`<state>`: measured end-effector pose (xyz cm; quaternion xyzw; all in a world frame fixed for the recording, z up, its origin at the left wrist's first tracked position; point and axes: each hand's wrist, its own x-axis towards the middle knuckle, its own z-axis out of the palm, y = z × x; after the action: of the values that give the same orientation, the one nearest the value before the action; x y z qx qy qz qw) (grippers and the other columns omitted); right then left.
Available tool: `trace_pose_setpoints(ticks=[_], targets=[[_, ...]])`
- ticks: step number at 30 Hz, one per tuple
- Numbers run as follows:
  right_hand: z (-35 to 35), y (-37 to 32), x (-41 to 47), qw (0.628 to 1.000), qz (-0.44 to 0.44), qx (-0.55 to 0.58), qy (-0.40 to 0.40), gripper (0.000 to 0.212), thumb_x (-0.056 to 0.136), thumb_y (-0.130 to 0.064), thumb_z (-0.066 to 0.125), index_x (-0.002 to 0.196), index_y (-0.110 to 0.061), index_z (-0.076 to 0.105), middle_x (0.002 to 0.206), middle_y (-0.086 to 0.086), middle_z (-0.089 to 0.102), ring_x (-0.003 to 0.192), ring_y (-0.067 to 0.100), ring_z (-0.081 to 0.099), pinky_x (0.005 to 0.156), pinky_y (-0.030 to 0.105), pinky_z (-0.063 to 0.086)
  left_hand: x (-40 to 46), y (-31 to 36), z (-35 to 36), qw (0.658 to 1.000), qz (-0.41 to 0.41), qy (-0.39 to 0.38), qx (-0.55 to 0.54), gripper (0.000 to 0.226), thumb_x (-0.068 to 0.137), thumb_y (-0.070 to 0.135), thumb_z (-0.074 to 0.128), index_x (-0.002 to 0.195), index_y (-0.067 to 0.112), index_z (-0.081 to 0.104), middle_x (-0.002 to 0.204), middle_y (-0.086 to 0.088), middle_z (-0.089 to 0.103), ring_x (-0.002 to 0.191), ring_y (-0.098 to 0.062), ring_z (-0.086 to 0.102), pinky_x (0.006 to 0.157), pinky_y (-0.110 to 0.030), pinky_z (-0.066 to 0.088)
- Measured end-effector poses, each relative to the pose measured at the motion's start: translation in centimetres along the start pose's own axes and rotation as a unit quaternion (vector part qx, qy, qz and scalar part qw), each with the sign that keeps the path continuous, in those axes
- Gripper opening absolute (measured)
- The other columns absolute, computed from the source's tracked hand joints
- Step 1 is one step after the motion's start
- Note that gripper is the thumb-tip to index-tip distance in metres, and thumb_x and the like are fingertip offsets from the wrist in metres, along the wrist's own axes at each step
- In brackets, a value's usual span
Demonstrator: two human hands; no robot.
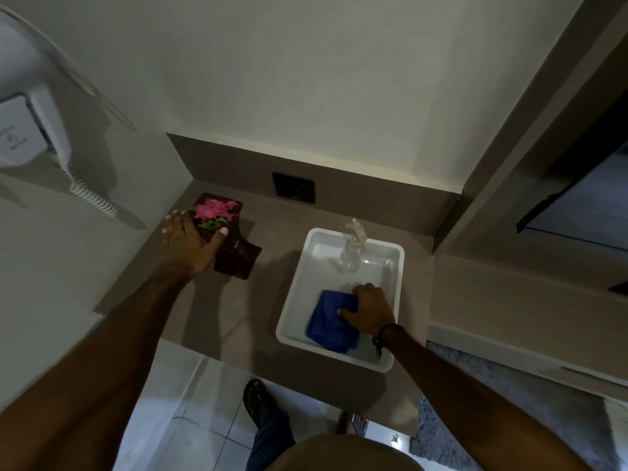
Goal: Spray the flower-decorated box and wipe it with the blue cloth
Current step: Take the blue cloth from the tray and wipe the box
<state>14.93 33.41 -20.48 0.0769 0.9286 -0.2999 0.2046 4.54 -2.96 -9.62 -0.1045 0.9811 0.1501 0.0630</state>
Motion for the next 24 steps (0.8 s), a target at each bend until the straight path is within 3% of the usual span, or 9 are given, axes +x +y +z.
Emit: trace_pose_setpoints(ticks=[5, 8, 11, 14, 16, 18, 20, 21, 24], targets=[[-1.1, -1.4, 0.7, 0.997, 0.009, 0.056, -0.059, 0.037, 0.083, -0.032, 0.076, 0.103, -0.001, 0.068, 0.108, 0.017, 0.072, 0.103, 0.030, 0.068, 0.088, 0.034, 0.054, -0.1, 0.1, 0.1, 1.000, -0.002, 0.003, -0.007, 0.108, 0.089, 0.076, 0.035, 0.162, 0.002, 0.005, 0.172, -0.023, 0.004, 0.160, -0.039, 0.001, 0.129, -0.053, 0.004], [-1.4, -3.9, 1.0, 0.982, -0.004, 0.186, -0.035, 0.027, 0.083, -0.025, 0.076, 0.101, -0.007, 0.066, 0.103, 0.014, 0.072, 0.100, 0.029, 0.068, 0.089, 0.038, 0.056, -0.2, 0.2, 0.0, 1.000, -0.005, 0.002, -0.022, 0.106, 0.091, 0.073, 0.038, 0.162, 0.003, 0.006, 0.172, -0.022, 0.004, 0.160, -0.038, 0.000, 0.129, -0.053, 0.004], [-1.7, -8.5, 1.7, 0.948, -0.001, 0.317, 0.012, 0.016, 0.081, -0.027, 0.076, 0.086, -0.021, 0.063, 0.093, 0.005, 0.072, 0.094, 0.025, 0.069, 0.078, 0.031, 0.057, -0.3, 0.5, -0.2, 0.999, -0.008, 0.006, -0.044, 0.101, 0.092, 0.068, 0.044, 0.162, 0.003, 0.009, 0.172, -0.021, 0.007, 0.160, -0.038, 0.001, 0.129, -0.053, 0.003], [-2.1, -14.0, 3.3, 0.928, 0.003, 0.370, 0.039, 0.012, 0.086, -0.026, 0.071, 0.089, -0.017, 0.063, 0.098, 0.014, 0.072, 0.095, 0.030, 0.070, 0.089, 0.045, 0.060, -0.5, 0.7, -0.3, 0.998, -0.007, 0.021, -0.061, 0.097, 0.093, 0.064, 0.049, 0.161, 0.003, 0.014, 0.171, -0.022, 0.012, 0.160, -0.038, 0.006, 0.129, -0.054, 0.005], [-1.9, -17.4, 4.0, 0.921, -0.021, 0.389, 0.027, 0.012, 0.086, -0.021, 0.071, 0.094, -0.012, 0.067, 0.098, 0.011, 0.073, 0.093, 0.029, 0.070, 0.090, 0.046, 0.059, -0.7, 0.9, -0.3, 0.997, -0.008, 0.031, -0.073, 0.096, 0.093, 0.062, 0.050, 0.161, 0.003, 0.015, 0.170, -0.022, 0.014, 0.160, -0.037, 0.007, 0.129, -0.054, 0.005], [-0.9, -20.5, 4.5, 0.910, -0.047, 0.410, 0.042, 0.023, 0.084, -0.016, 0.073, 0.106, -0.007, 0.070, 0.100, 0.008, 0.073, 0.088, 0.024, 0.070, 0.077, 0.031, 0.061, -0.8, 1.0, -0.2, 0.996, -0.008, 0.043, -0.083, 0.096, 0.093, 0.060, 0.051, 0.161, 0.002, 0.016, 0.170, -0.022, 0.016, 0.160, -0.037, 0.008, 0.129, -0.053, 0.004], [0.5, -23.0, 4.2, 0.890, -0.055, 0.448, 0.059, 0.028, 0.085, -0.010, 0.072, 0.113, -0.007, 0.069, 0.097, 0.004, 0.070, 0.078, 0.009, 0.065, 0.058, 0.008, 0.052, -1.0, 1.2, -0.2, 0.995, -0.003, 0.054, -0.086, 0.095, 0.093, 0.061, 0.052, 0.160, 0.002, 0.018, 0.169, -0.023, 0.019, 0.159, -0.038, 0.011, 0.129, -0.053, 0.006], [1.6, -23.9, 4.4, 0.881, -0.045, 0.469, 0.052, 0.029, 0.087, -0.008, 0.070, 0.115, -0.006, 0.069, 0.099, 0.006, 0.070, 0.078, 0.008, 0.065, 0.055, 0.007, 0.049, -0.7, 1.0, -0.2, 0.995, 0.000, 0.055, -0.085, 0.095, 0.092, 0.061, 0.052, 0.159, 0.001, 0.020, 0.167, -0.024, 0.022, 0.158, -0.039, 0.014, 0.129, -0.054, 0.008], [4.6, -24.6, 4.5, 0.882, -0.015, 0.470, 0.037, 0.020, 0.091, -0.008, 0.064, 0.108, 0.004, 0.068, 0.105, 0.023, 0.072, 0.090, 0.032, 0.070, 0.065, 0.029, 0.058, -0.5, 0.7, -0.3, 0.995, 0.021, 0.054, -0.086, 0.099, 0.086, 0.069, 0.046, 0.156, 0.002, 0.028, 0.162, -0.025, 0.031, 0.156, -0.041, 0.020, 0.127, -0.057, 0.012]])
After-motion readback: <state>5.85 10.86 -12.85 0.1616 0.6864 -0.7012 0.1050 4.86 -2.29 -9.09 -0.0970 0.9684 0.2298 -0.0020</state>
